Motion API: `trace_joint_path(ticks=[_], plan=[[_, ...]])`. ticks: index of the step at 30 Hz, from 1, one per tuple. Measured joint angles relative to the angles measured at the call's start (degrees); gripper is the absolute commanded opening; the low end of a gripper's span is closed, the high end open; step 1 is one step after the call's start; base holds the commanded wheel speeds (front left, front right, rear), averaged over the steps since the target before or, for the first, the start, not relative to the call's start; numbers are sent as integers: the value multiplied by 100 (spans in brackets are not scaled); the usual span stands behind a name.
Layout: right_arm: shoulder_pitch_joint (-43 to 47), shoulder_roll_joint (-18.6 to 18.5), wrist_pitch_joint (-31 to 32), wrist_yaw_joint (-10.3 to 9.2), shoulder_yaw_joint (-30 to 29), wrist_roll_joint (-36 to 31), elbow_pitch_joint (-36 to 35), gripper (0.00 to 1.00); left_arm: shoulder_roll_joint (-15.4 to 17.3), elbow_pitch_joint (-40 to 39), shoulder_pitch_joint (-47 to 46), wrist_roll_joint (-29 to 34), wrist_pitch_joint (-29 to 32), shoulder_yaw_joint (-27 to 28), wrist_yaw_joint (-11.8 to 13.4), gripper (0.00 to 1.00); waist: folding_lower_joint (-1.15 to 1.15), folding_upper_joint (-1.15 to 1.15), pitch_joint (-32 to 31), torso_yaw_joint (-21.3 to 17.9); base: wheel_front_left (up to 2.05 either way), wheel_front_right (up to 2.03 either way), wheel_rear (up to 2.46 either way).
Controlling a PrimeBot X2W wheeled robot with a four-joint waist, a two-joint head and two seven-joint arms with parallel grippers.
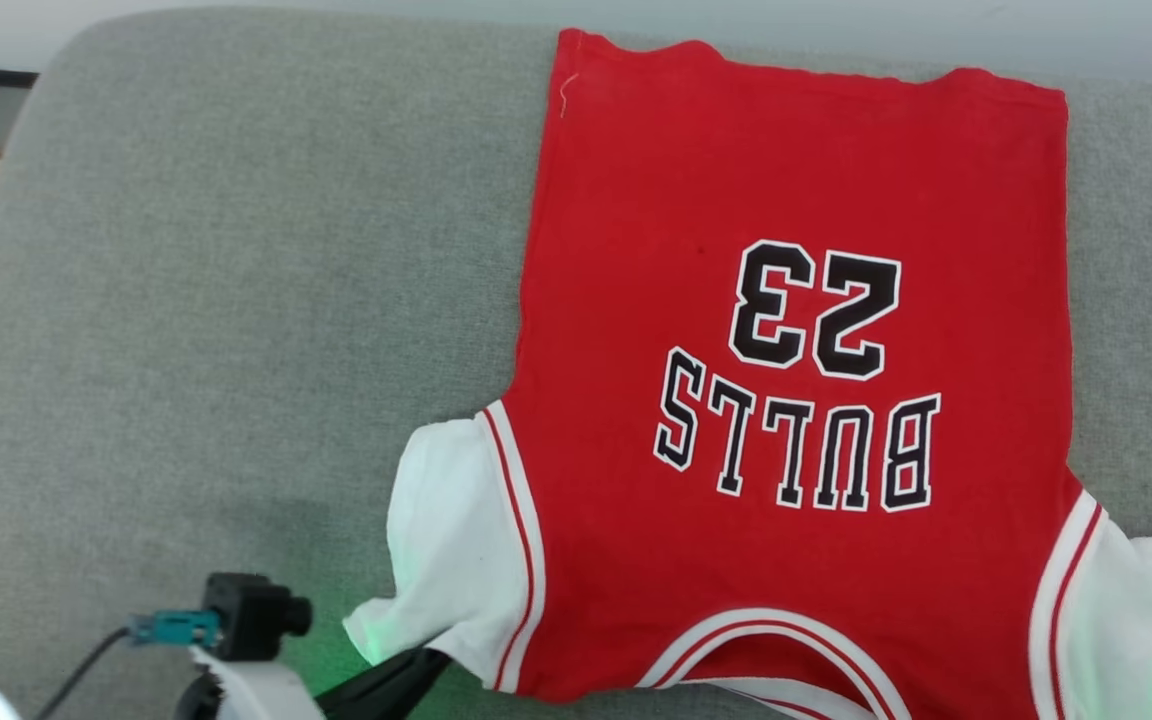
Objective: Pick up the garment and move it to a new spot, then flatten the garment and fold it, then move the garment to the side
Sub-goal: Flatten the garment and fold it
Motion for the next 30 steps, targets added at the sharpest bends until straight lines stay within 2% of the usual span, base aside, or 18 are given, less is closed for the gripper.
trace_joint_path(ticks=[2, 7, 14, 17, 18, 19, 23, 30], plan=[[-382, -69, -149, 0, 439, -207, 500, 0, -267, 264, -36, 30, -1, -13, 7, 0, 0, 0, 64, -20, 0, 0, 0], [-898, -162, -479, 1, 1101, -359, 1248, 0, -566, 655, -99, 83, -25, -14, 15, 0, 0, 0, 160, -17, 0, 0, 0], [-1269, -301, -1039, 29, 1634, -519, 1783, 0, -726, 899, -139, 116, -53, 14, -36, 0, 0, 0, 262, 6, 0, 0, 0], [-1345, -310, -1349, 35, 1772, -479, 1862, 37, -734, 922, -136, 115, -73, 42, -36, 0, 0, 0, 272, -35, 0, 0, 0], [-1361, -334, -1459, 23, 1820, -410, 1834, 55, -736, 921, -134, 116, -77, 48, -35, 0, 0, 0, 273, -50, 0, 0, 0], [-1361, -361, -1571, 13, 1841, -297, 1814, 100, -736, 915, -132, 118, -82, 48, -35, 0, 0, 0, 274, -65, 0, 0, 0], [-1355, -520, -1867, 23, 1753, 94, 1466, 100, -748, 866, -132, 166, -84, 43, -33, 0, 0, 0, 265, -118, 0, 0, 0], [-1267, -1183, -1682, -1, 378, 1165, 626, 100, -865, 748, -166, 303, -65, 22, 1, 0, 0, 0, 253, -91, 0, 0, 0]])
